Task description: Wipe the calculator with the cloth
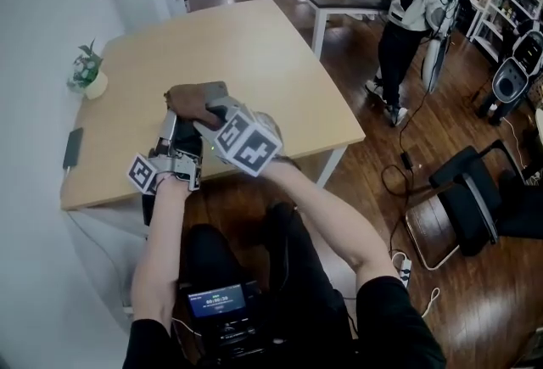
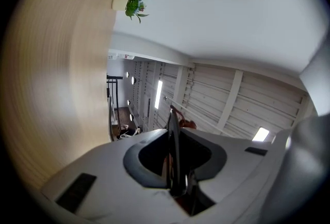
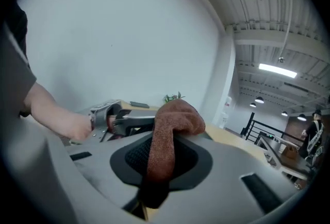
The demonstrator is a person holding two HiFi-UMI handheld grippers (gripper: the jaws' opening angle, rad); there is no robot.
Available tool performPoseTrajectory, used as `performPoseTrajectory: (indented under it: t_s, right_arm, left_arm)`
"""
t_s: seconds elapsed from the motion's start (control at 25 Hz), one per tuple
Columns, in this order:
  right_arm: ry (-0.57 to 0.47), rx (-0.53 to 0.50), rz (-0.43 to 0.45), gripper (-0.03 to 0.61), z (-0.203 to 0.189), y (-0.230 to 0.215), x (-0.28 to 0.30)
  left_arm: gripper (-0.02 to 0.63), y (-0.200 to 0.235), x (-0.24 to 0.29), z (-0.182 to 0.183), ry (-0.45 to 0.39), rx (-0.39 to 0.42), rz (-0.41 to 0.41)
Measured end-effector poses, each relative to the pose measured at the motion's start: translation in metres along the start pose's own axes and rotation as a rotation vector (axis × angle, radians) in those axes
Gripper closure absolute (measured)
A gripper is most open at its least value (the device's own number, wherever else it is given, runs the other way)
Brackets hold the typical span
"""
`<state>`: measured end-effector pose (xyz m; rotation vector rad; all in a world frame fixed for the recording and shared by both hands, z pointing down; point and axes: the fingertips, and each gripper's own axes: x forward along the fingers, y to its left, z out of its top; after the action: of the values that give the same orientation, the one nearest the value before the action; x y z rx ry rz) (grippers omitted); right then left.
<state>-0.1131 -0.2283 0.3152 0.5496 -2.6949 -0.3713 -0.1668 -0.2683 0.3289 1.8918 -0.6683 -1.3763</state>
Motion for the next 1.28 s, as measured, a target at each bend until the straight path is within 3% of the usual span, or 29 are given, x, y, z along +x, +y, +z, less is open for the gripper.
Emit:
performPoseTrajectory:
  t_s: [0.2,0.28,0.4,0.52,0.64,0.72,0.88,1.0,1.08,1.16,1.28]
  right_arm:
    - [0.103,-0.014,0.147,0.517,-0.050,0.060,0.001]
    - [0.128,0.016,0.195,0.517,-0.066,0.064,-0.001]
    - [0.112,0.117,0.079,0.518,-0.082,0.007,-0.003]
    - [0.206,0.247,-0.076,0.520,-0.123,-0.064,0.001]
    - [0.299,0.334,-0.035,0.520,-0.159,-0.071,0.021]
    - [0.323,0.339,0.020,0.518,-0.163,-0.060,0.036]
    - [0.310,0.430,0.083,0.520,-0.155,-0.047,0.055]
    - [0.290,0.484,0.119,0.520,-0.150,-0.039,0.060]
    - [0.285,0.490,0.132,0.520,-0.148,-0.036,0.060]
    - [0.275,0.496,0.144,0.520,-0.146,-0.035,0.059]
    - [0.255,0.510,0.164,0.520,-0.145,-0.036,0.057]
  left_arm:
    - [0.545,0.018,-0.003,0.015,0.003,0.003,0.056]
    - [0.543,0.027,-0.002,0.017,0.036,-0.006,0.078]
    - [0.527,0.046,0.002,0.012,0.162,0.001,0.142]
    - [0.515,0.061,0.008,0.008,0.281,0.013,0.193]
    - [0.478,0.073,0.018,0.007,0.373,0.027,0.220]
    - [0.410,0.079,0.027,0.004,0.429,0.076,0.239]
    - [0.258,0.078,0.045,-0.008,0.451,0.299,0.238]
    - [0.256,0.074,0.045,-0.025,0.436,0.429,0.212]
    - [0.255,0.077,0.041,-0.032,0.450,0.537,0.246]
    - [0.255,0.079,0.037,-0.038,0.517,0.704,0.286]
    - [0.255,0.088,0.029,-0.054,0.710,0.981,0.319]
